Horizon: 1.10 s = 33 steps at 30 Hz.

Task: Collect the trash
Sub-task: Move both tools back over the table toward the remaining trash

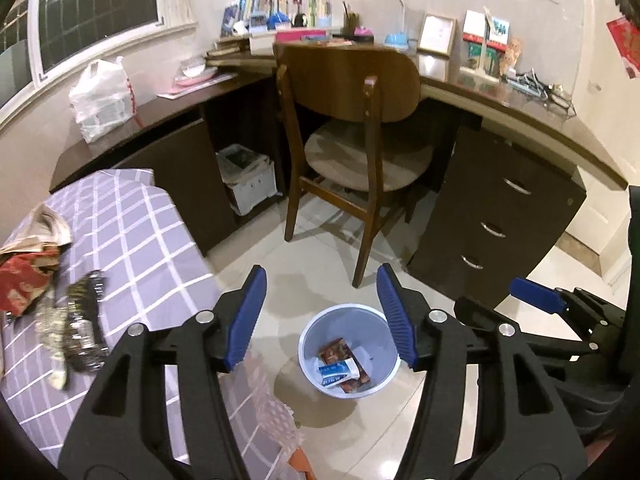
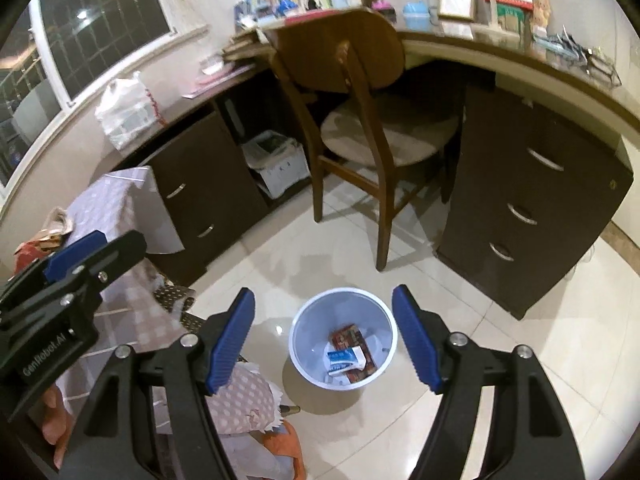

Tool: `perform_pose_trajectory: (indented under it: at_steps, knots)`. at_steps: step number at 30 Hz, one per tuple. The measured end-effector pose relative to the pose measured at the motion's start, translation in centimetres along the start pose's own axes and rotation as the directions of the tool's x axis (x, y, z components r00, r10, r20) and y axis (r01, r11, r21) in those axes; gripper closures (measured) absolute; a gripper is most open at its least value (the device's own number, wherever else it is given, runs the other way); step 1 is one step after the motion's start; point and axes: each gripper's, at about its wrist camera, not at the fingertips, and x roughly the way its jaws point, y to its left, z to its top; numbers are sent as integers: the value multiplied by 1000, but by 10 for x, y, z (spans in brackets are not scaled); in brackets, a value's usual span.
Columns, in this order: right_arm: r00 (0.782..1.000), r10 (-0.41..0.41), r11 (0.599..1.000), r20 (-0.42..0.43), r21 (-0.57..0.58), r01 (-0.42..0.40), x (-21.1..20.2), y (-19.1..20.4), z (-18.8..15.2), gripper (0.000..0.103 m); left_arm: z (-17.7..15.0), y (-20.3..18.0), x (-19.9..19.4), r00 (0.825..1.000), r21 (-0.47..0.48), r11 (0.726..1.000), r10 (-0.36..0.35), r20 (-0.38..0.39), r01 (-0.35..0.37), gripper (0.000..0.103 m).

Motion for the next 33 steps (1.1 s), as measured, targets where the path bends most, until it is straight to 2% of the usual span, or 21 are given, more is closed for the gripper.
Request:
perform_pose_trajectory:
  at_steps: [8,13,18,24,33]
  knots:
    - [996,61,994,63,-93,-55,-40,51,1,33,-6,33,-56,994,-46,998,55,91,-51,41]
    - [991,112,983,79,-154,-99,-54,88,1,33,-11,62,-84,986,-90,989,124,112,-115,37]
    - [982,180,960,60,-228,-162,-58,129,-2,33,-20,97,-107,974,-152,972,199,109,-181,34]
    - [969,246,921,11,-314,-231,-50,185,-7,33,-36,137,-134,940,-210,933,320,116,-291,32]
    - [953,285,876,-101,-376,-301,-15,253,-15,33,-71,206,-156,902,-313,861,430,28,-401,31]
